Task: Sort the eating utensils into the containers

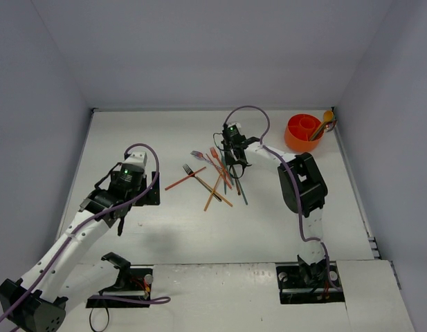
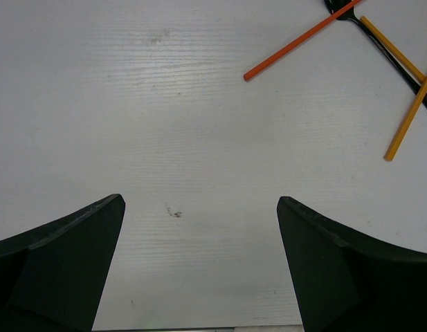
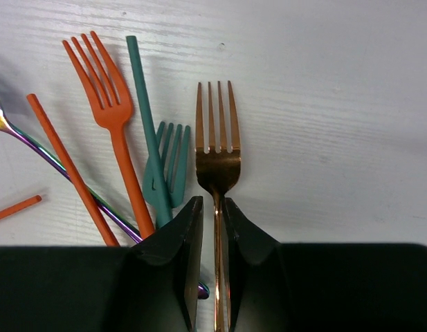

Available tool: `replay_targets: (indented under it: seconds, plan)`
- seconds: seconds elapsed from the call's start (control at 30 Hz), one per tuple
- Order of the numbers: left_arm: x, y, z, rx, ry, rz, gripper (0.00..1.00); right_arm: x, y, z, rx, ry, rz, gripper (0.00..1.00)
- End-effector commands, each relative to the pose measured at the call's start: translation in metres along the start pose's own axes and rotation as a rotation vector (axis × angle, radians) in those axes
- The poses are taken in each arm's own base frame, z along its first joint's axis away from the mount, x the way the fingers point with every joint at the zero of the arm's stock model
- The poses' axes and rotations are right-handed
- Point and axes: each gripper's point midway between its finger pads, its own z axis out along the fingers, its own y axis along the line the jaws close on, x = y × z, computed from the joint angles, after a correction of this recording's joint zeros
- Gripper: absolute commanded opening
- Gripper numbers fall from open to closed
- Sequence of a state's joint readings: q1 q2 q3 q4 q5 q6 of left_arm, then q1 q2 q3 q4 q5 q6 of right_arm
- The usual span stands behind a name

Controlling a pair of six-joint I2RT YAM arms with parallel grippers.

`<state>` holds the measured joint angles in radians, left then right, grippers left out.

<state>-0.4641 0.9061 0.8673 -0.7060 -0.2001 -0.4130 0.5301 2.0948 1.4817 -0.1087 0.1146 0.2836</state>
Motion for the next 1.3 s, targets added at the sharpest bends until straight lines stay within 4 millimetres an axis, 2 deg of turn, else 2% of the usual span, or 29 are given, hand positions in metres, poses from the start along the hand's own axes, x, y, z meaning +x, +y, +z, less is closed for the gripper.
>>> replay_targets:
  seconds: [0.0, 0.23, 0.63, 0.97, 1.13, 1.23, 1.27]
  plan:
    - [-0.012, -0.001, 0.002, -0.006, -0.034, -0.016, 0.91, -0.032, -0.007, -0.032, 0.029, -0.106, 0.022, 0.15]
    - [-0.012, -0.001, 0.002, -0.006, -0.035, -0.014, 0.91, -0.024, -0.005, -0.019, 0.018, -0.074, 0.019, 0.14]
    - [-0.012, 0.000, 0.002, -0.008, -0.037, -0.013, 0.91, -0.022, 0.005, 0.000, -0.012, -0.048, 0.008, 0.12]
    - [-0.011, 0.000, 0.002, -0.009, -0.034, -0.011, 0.91, -0.025, 0.005, 0.006, -0.007, -0.050, 0.003, 0.03]
    - [-0.012, 0.000, 0.002, -0.008, -0.038, -0.013, 0.91, -0.042, 0.005, -0.003, -0.011, -0.090, -0.007, 0.00]
    - [-0.012, 0.000, 0.001, -0.008, -0.041, -0.015, 0.91, -0.066, 0.003, -0.021, -0.017, -0.149, -0.007, 0.00]
    - [-0.012, 0.000, 0.001, -0.009, -0.043, -0.015, 0.91, -0.081, 0.002, -0.033, -0.025, -0.184, -0.010, 0.00]
